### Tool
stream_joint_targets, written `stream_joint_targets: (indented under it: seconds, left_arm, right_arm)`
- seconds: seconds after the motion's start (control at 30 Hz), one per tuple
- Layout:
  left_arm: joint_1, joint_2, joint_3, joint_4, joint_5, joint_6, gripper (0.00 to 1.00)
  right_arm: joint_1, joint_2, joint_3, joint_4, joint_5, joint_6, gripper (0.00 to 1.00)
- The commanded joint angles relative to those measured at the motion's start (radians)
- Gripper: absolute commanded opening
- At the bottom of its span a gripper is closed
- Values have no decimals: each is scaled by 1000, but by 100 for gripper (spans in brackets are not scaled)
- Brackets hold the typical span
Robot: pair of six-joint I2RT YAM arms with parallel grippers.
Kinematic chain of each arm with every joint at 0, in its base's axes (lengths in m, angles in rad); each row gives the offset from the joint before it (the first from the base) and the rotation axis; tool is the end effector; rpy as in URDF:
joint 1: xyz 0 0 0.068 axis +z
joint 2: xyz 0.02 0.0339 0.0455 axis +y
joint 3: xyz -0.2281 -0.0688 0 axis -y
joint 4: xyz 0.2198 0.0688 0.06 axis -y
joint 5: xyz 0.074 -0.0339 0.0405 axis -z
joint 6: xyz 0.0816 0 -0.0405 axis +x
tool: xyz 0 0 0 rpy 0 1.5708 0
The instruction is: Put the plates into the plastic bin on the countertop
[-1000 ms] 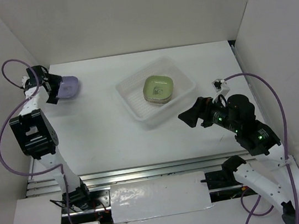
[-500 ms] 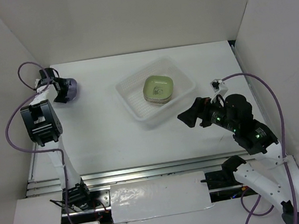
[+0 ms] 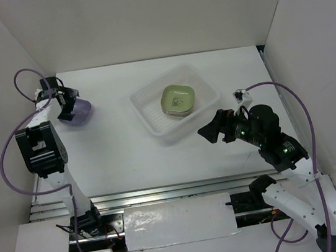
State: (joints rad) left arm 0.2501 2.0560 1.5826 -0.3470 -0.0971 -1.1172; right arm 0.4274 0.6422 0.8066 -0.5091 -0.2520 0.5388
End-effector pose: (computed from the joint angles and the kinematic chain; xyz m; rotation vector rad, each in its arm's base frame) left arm 0.4391 0.1203 0.1549 -1.5554 1.8362 -0.2920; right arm 0.1630 0.0966 0.2936 -0.0666 2.0061 0.8776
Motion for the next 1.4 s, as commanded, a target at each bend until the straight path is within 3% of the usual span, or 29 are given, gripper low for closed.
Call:
stream_joint_targets:
  seconds: [0.0, 0.17, 0.27, 0.63, 0.73, 0.77, 0.87, 0.93, 1.0, 1.03, 1.07, 1.23, 1.37]
  left_arm:
    - [12, -187, -18, 45, -12, 48, 99]
    - [23, -270, 19, -162, -81, 60, 99]
    - [64, -272, -39, -230, -60, 42, 99]
    - [69, -169, -131, -193, -46, 36, 99]
    - [64, -94, -107, -210, -53, 36, 95]
    - [63, -76, -92, -210, -55, 39, 93]
    - [57, 4, -44, -221, -58, 39, 68]
    - [48, 55, -7, -251, -72, 39, 67]
    - [41, 75, 4, -262, -81, 40, 56]
    - [41, 81, 4, -262, -76, 42, 19]
    - [40, 79, 1, -267, -60, 42, 0]
    - [-30, -141, -61, -218, -64, 72, 0]
    - [-230, -338, -65, -33, -38, 218, 0]
  right_arm:
    - [7, -9, -7, 72, -21, 9, 100]
    - [31, -26, 0, 63, -15, 21, 100]
    - [40, -30, 0, 60, -10, 29, 100]
    - [83, -47, 29, 35, 16, 43, 100]
    - [96, -50, 25, 35, 22, 49, 100]
    - [99, -52, 25, 35, 26, 50, 100]
    - [106, -61, 31, 20, 40, 50, 100]
    - [109, -67, 39, 14, 49, 49, 100]
    - [111, -70, 46, -2, 57, 49, 100]
    - [111, -73, 49, -5, 63, 49, 100]
    - [113, -76, 52, -6, 68, 49, 100]
    - [117, -69, 63, -14, 88, 46, 100]
    - [117, -58, 74, -25, 126, 44, 100]
